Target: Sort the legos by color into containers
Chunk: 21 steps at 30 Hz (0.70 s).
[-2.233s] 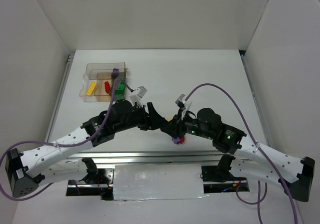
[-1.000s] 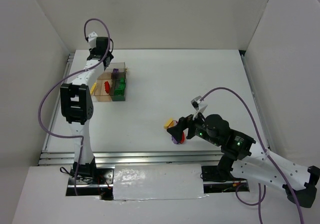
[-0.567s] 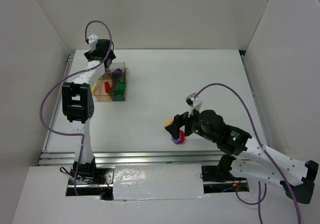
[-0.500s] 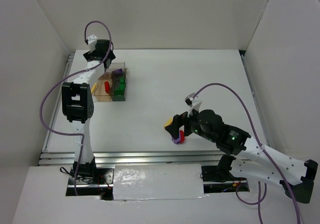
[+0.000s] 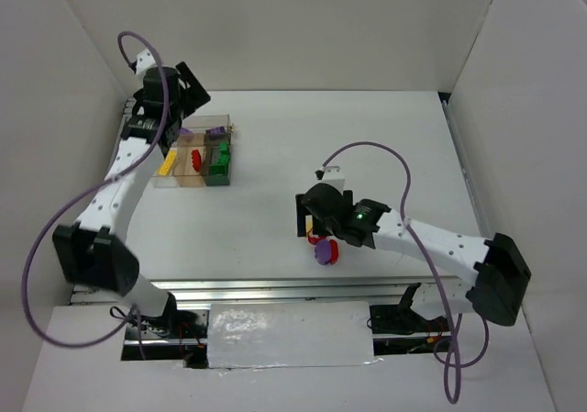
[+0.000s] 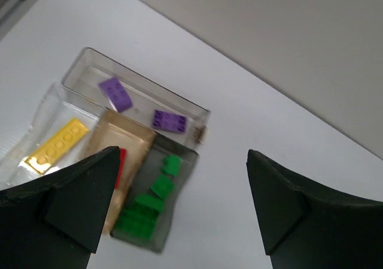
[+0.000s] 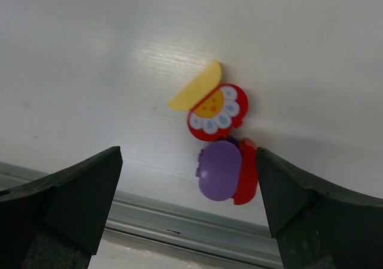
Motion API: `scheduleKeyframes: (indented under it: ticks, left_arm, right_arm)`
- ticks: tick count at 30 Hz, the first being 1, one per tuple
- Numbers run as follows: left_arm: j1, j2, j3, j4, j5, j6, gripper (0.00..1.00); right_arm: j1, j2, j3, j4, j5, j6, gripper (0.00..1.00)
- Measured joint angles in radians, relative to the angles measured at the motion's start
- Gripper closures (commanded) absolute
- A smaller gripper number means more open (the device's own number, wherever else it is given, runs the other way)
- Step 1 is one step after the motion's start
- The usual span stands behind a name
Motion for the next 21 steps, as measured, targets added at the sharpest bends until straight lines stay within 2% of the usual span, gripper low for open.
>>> scheduleKeyframes:
  ticks: [5,9,14,18,21]
  left_arm:
    - [-0.193,-0.345,-0.264,0.014,0.074,0.002,0.01]
    - [-0.346,-0.457,-0.481,-0.029,0.125,0.003,0.01]
    - [-0.421,-0.480,-0.659,-0.111,0.165,0.002,0.01]
    - [-0.427,-0.559,-0.720,-0.159,0.179,0.002,0.01]
    - [-0.427,-0.615,-0.722,-0.158,0.178,0.002,0.01]
  right_arm:
    - [-0.023,0.124,-0.022,-0.066,0.009,0.059,0.00]
    - [-0.046,0.114,-0.089,-0.043,-0.022,0.066,0.00]
    - [-0.047,0.117,-0.167,-0.025,-0.090,0.067,0.01]
    - [-0.047,0.153,-0.174,-0.008,-0.122,0.080,0.05]
    - [-0.047,0.180,-0.183,0.005,-0.141,0.092,0.21]
